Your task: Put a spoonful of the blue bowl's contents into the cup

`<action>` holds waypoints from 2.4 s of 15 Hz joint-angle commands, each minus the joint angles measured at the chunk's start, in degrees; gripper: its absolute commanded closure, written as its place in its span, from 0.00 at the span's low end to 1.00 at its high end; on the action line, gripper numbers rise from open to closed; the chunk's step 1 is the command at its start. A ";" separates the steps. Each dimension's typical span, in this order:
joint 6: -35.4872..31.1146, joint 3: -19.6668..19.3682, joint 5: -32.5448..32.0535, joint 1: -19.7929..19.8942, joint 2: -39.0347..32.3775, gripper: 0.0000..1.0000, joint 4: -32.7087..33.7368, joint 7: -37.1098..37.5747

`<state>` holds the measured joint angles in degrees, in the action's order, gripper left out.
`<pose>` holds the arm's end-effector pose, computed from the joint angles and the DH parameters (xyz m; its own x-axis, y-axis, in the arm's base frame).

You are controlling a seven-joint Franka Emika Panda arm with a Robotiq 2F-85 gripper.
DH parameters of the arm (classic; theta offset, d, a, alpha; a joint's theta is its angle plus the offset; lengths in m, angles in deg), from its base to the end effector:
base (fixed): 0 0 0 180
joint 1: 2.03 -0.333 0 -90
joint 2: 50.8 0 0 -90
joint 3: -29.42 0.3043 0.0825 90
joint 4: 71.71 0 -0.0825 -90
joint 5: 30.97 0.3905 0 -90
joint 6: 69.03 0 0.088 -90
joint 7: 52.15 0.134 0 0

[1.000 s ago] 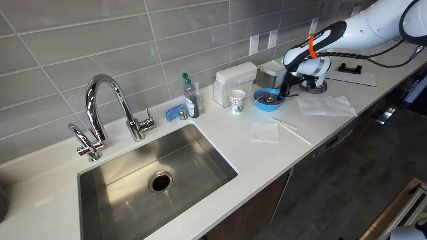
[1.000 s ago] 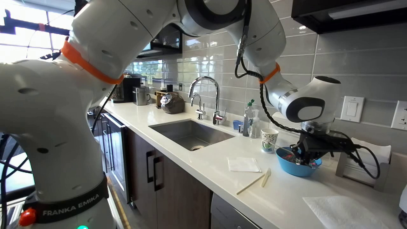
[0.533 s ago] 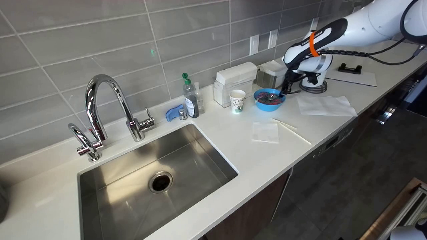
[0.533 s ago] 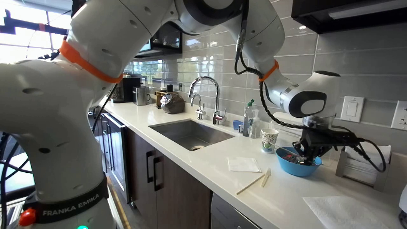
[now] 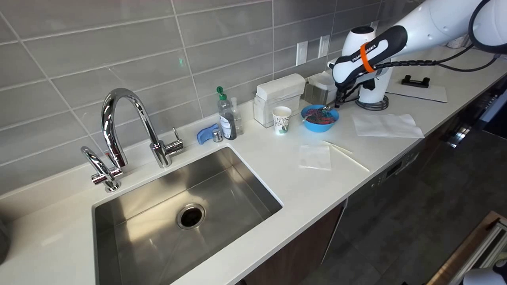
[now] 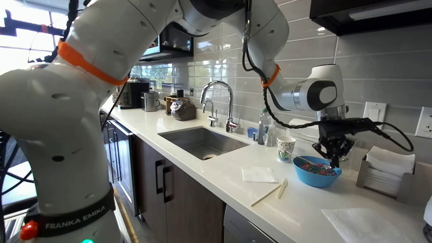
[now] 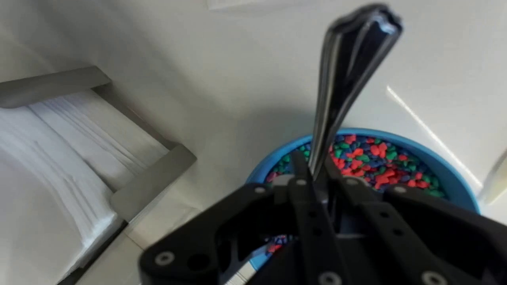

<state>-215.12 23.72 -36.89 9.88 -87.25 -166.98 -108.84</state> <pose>0.6811 -0.2086 0.2244 0.7036 0.7104 0.0193 0.6790 -0.6801 0.2765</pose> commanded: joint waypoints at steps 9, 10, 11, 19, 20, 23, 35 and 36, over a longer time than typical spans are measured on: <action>7.62 -5.76 -22.37 -8.38 -0.19 0.98 1.11 19.73; 8.17 -6.11 -23.91 -8.83 -0.28 0.98 1.27 21.05; 8.89 -6.03 -24.96 -8.96 -0.34 0.98 1.39 21.81; 11.89 -5.33 -32.25 -9.54 -2.08 0.98 2.86 26.81; 11.90 -5.10 -32.74 -9.46 -2.50 0.98 3.18 27.15; 12.12 -4.34 -33.56 -9.24 -3.76 0.98 4.46 27.95; 12.31 0.78 -27.04 -5.13 -6.48 0.98 6.92 24.23; 12.16 1.56 -25.32 -4.20 -6.40 0.98 6.81 23.54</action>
<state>-204.42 22.46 -66.51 2.83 -92.51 -161.54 -82.73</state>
